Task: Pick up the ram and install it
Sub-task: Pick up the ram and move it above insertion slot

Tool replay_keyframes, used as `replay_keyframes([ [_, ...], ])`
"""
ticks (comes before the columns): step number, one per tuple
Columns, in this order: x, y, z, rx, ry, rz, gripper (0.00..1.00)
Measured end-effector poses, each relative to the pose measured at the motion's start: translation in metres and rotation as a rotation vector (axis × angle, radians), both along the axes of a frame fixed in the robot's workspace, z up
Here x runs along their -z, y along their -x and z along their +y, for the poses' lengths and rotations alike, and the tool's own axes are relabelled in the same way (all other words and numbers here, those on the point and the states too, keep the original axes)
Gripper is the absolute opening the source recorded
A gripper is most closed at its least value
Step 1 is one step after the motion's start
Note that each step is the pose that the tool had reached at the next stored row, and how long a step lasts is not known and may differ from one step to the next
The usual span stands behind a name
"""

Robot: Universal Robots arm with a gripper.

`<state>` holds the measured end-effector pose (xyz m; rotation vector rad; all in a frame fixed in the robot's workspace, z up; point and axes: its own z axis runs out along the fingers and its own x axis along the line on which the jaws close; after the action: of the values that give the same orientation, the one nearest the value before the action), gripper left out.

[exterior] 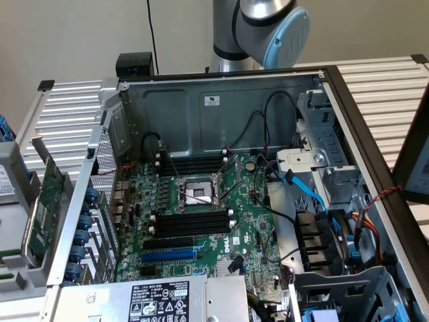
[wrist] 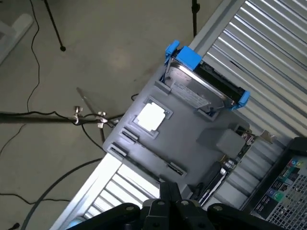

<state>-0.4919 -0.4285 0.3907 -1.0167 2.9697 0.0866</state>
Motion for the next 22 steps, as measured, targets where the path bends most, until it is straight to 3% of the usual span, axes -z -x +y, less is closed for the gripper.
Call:
replay_keyframes([
  [22, 0.001, 0.0, -0.0001, -0.4, 0.0, 0.0, 0.11],
])
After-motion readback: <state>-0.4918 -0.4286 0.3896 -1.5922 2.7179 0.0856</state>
